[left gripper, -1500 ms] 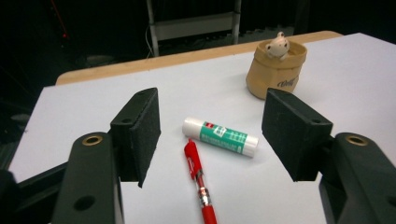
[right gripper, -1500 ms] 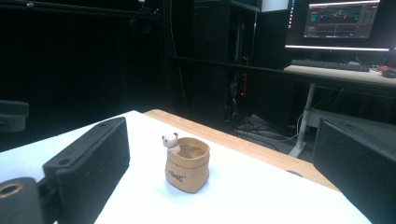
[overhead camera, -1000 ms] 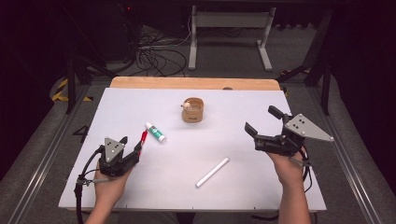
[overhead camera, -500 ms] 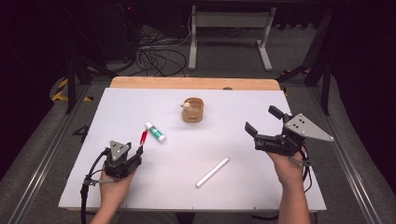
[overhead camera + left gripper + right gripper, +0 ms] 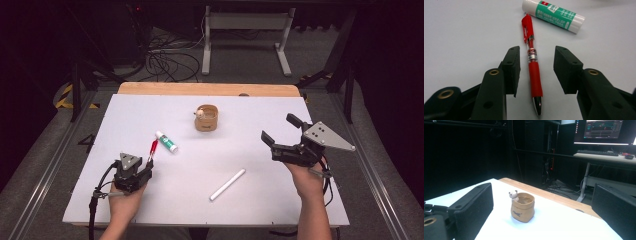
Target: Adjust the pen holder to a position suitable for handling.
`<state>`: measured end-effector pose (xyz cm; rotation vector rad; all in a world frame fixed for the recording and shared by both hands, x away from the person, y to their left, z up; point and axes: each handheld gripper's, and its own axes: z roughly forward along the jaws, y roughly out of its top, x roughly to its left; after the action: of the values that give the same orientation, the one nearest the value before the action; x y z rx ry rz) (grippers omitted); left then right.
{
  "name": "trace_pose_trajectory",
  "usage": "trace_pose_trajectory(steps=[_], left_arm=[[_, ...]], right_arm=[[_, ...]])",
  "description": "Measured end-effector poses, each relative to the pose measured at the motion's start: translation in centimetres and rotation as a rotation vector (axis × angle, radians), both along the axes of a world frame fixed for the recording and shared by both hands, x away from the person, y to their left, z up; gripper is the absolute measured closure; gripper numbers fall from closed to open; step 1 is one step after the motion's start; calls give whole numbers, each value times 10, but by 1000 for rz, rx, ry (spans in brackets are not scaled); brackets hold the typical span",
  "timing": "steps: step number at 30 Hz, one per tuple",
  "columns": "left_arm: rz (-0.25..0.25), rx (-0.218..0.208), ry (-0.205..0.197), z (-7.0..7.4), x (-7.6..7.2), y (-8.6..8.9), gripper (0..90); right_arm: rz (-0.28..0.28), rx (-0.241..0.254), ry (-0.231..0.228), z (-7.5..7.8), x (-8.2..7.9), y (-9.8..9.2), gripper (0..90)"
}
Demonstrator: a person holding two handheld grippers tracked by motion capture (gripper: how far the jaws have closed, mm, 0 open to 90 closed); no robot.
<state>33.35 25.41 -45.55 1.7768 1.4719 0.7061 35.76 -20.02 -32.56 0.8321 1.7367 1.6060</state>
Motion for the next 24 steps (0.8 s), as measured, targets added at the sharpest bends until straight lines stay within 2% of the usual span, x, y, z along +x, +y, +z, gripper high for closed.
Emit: trace_pose_trajectory(steps=[1,5,15,24], left_arm=[[7,0,15,-1,0,0,591],[16,1,35,-3,1,-1,595],[24,47,59,-7,-1,-6,614],[45,48,87,-8,2,-5,652]], right_arm=[[2,2,2,0,0,0,44],[2,-1,3,0,0,0,45],[0,2,8,0,0,0,45],[-1,3,9,0,0,0,45]])
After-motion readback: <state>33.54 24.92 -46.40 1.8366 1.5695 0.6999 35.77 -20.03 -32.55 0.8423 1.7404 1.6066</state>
